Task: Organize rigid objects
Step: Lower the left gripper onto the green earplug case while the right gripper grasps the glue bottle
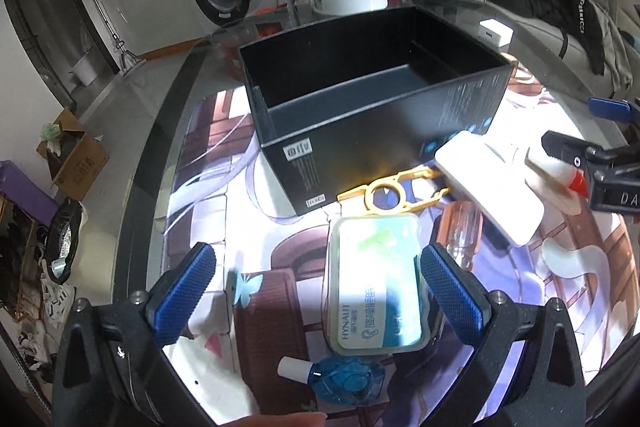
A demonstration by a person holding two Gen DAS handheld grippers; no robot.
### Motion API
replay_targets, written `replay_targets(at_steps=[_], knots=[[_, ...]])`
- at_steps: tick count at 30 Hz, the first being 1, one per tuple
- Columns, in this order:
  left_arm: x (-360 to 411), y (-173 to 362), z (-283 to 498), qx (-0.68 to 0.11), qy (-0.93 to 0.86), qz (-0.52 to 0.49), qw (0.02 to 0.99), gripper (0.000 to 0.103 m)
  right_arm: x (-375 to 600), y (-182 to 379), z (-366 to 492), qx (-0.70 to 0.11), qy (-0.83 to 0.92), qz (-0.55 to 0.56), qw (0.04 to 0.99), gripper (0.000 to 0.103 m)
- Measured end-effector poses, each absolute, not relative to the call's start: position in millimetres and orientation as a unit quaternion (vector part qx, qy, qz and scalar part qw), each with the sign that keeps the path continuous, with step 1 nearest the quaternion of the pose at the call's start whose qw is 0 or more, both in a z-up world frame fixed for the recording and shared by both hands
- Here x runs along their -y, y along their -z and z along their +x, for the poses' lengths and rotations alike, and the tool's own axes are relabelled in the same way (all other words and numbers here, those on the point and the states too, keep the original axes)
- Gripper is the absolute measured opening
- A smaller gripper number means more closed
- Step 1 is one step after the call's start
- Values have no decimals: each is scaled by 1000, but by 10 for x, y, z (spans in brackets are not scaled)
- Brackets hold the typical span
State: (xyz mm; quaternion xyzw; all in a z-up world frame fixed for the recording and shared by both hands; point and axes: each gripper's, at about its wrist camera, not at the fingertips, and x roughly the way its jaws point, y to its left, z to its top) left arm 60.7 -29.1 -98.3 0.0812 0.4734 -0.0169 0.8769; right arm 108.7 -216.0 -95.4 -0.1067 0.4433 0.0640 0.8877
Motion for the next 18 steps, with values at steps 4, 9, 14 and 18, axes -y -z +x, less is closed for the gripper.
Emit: replay_targets(at_steps=[4,9,14,18], knots=[[292,1056,648,-486,36,74,870,103,2130,1138,1109,-473,-73,-113,871,103],[253,1218,711,-511,31,61,857,103,2164,1238,1133,-495,-84,-108,858,90],[154,1327,761,-519,56,26,853,103,2143,1246,1095,-501,-110,-97,853,63],[144,1348,740,-520,56,24,852,103,2070,1224,1015,-501,-128,-101,850,38]])
